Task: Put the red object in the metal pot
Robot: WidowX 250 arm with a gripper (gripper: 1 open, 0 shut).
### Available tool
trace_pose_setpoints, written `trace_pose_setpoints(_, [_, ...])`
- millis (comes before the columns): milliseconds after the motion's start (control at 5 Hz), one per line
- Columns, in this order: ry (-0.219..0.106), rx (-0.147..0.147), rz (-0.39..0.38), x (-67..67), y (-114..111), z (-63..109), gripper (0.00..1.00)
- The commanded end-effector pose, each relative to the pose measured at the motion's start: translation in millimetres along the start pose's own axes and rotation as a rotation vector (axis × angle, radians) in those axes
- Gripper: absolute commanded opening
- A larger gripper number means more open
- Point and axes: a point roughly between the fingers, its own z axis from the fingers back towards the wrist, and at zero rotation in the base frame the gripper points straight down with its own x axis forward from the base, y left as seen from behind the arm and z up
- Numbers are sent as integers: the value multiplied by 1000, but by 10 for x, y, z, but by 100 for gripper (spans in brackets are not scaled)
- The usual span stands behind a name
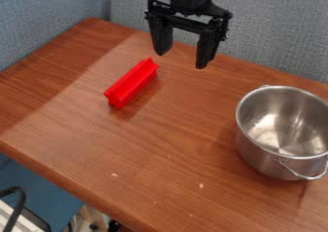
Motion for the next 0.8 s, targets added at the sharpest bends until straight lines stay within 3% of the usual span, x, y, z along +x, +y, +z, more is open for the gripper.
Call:
trace_pose_setpoints(0, [19, 0, 0, -8, 3, -63, 100])
trace_pose_setpoints(200, [31, 23, 77, 44, 315, -171, 100])
trace_pose_setpoints(600, [1, 48, 159, 166, 864, -398, 100])
